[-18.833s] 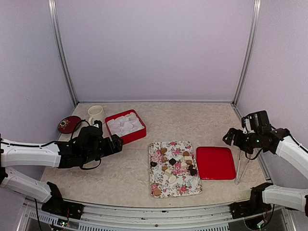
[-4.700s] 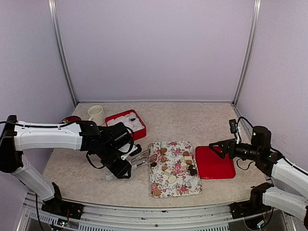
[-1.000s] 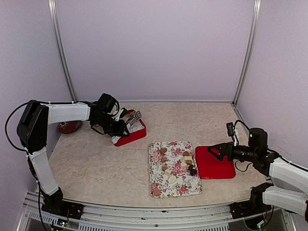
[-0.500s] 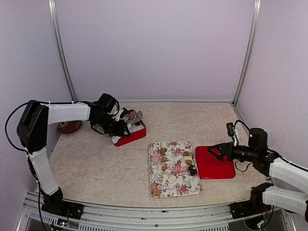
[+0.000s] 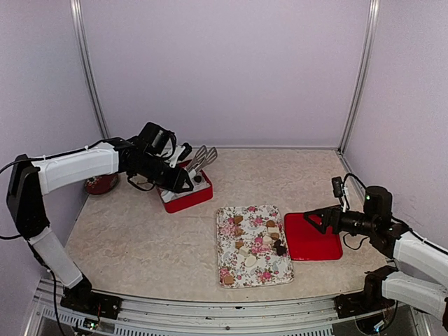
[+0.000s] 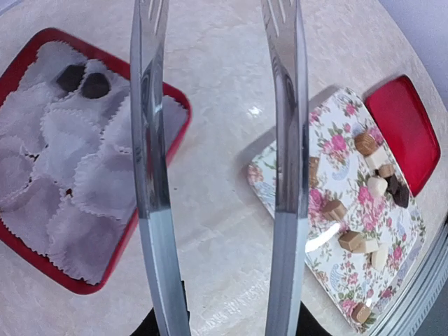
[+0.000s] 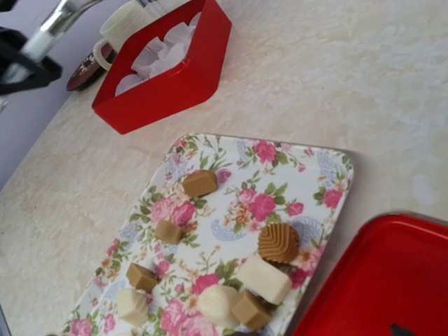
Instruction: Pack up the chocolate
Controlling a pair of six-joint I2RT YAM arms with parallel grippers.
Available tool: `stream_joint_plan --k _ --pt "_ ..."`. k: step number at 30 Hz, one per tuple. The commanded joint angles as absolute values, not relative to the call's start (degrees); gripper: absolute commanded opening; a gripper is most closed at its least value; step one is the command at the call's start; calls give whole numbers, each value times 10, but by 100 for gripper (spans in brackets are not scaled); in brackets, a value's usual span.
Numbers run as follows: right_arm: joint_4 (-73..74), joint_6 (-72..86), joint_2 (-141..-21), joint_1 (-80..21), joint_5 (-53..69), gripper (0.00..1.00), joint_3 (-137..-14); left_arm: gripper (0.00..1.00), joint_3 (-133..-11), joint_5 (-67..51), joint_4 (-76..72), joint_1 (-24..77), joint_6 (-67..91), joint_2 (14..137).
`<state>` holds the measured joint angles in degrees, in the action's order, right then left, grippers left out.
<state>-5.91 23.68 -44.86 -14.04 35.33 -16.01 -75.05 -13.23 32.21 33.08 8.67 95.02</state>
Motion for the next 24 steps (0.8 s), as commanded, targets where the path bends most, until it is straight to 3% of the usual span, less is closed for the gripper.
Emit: stream_joint_plan --k 1,11,24 --pt "-42 242 -433 -133 354 100 -169 38 -774 -89 377 399 28 936" --pt "-22 243 -404 -133 348 100 -171 38 -791 -74 413 543 -59 977" --pt "-1 233 -386 -132 335 100 -175 37 -830 -104 426 655 -133 1103"
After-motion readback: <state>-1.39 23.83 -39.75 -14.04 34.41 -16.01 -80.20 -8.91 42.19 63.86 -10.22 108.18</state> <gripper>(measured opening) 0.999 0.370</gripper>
